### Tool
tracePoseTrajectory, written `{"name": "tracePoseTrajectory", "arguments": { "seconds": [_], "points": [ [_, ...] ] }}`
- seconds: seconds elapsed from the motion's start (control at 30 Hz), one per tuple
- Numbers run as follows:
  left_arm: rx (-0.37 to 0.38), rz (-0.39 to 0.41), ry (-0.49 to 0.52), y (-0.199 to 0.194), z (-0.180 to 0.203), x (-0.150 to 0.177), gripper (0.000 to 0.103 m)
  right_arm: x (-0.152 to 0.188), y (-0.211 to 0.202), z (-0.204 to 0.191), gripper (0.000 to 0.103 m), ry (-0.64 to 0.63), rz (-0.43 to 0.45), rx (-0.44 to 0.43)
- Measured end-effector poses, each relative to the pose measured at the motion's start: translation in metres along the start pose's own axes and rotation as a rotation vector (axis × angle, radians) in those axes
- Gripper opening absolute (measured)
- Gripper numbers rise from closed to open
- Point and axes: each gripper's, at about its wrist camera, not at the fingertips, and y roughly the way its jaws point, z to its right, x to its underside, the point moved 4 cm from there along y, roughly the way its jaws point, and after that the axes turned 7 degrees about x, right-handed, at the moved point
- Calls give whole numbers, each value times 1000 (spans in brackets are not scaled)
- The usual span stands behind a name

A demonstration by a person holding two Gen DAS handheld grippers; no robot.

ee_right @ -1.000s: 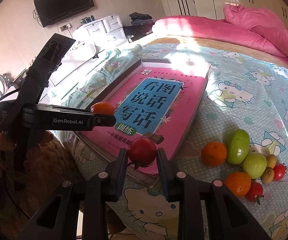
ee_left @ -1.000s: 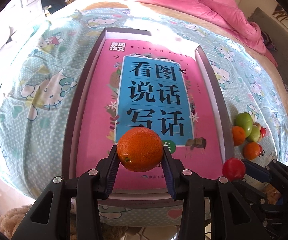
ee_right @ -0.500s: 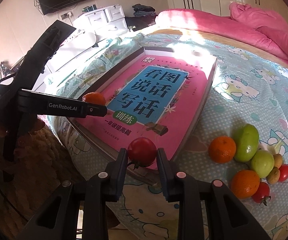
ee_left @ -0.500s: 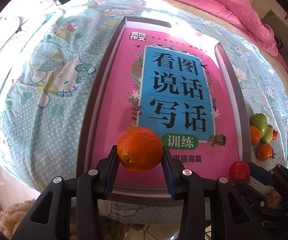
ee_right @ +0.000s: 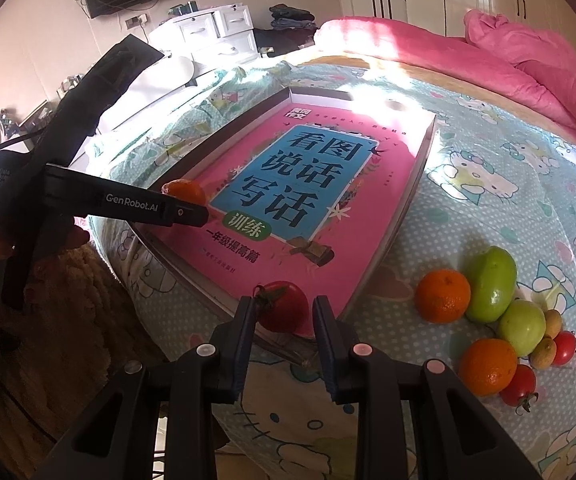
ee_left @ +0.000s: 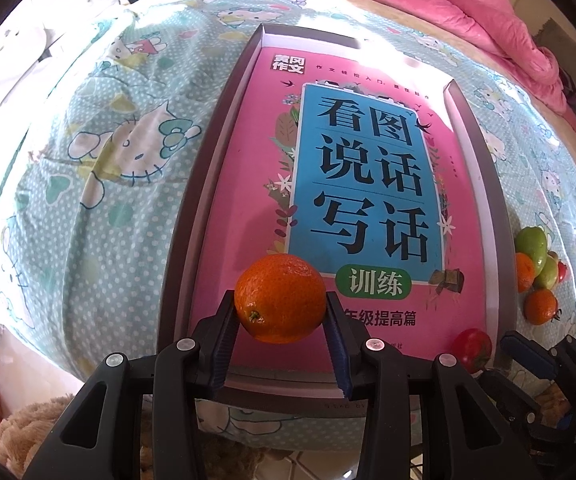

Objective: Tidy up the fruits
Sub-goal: 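Carry the orange and the red tomato over the pink workbook with both tools, then set the tomato on the workbook with the right tool while the left releases the orange there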

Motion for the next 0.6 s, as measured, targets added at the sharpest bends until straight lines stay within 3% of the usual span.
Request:
{"name": "tracePoseTrajectory", "arguments": {
  "seconds": [0.6],
  "points": [
    [2, -17, -8, 5, -2, -1, 47, 3, -13, 14, 31, 60, 24, -16]
  ]
}}
